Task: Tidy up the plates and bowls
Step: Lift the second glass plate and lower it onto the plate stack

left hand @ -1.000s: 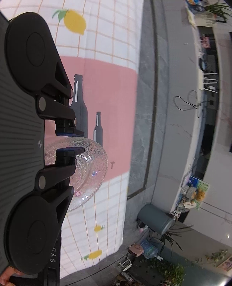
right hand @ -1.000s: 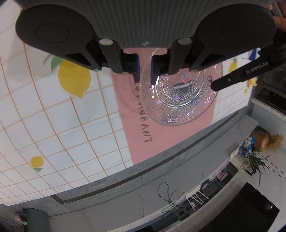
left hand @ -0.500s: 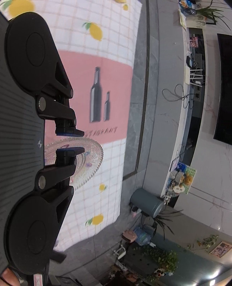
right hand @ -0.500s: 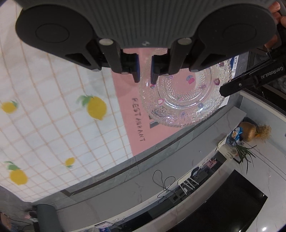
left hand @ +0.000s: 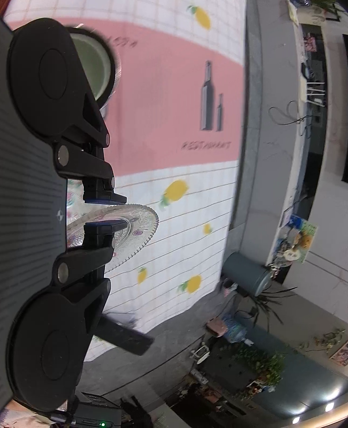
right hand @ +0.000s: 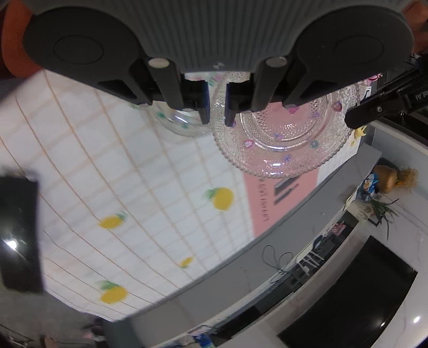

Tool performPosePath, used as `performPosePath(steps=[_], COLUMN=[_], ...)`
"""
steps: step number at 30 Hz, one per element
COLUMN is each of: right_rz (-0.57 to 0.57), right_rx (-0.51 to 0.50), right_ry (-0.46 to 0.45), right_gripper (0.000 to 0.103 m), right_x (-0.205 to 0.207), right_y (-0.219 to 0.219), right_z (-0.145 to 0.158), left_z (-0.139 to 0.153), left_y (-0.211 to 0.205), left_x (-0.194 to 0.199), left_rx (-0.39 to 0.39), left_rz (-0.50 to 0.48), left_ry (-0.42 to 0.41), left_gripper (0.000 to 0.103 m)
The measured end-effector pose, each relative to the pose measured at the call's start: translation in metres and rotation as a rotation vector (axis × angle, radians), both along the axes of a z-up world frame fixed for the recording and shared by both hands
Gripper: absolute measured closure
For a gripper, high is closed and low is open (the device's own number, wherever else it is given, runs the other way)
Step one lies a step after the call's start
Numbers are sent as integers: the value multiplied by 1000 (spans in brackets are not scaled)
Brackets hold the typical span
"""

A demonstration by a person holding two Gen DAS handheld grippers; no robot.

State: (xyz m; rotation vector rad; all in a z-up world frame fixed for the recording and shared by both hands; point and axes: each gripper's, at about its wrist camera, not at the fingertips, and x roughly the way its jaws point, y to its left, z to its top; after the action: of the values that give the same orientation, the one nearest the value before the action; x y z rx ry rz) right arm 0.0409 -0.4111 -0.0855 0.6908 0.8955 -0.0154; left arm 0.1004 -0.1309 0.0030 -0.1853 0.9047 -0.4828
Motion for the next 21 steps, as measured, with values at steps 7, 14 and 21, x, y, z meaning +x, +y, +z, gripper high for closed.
performPosePath(steps=[7,14,21], right_rz=[-44,-16,-3], right_rx=[-8,-95,-144], right_ry=[29,14,1], right_gripper=[96,96,96], right_x=[-23,-15,0], right_y=[-20,-12,-5], right_z=[-29,-45,-53], left_z=[-41,-73,-96], left_y=[-14,-14,-11], left_x=[-15,-20,-17], left_rx=[9,50,56], left_rz=[16,79,100], left_ry=[69,65,90], left_gripper=[91,91,91])
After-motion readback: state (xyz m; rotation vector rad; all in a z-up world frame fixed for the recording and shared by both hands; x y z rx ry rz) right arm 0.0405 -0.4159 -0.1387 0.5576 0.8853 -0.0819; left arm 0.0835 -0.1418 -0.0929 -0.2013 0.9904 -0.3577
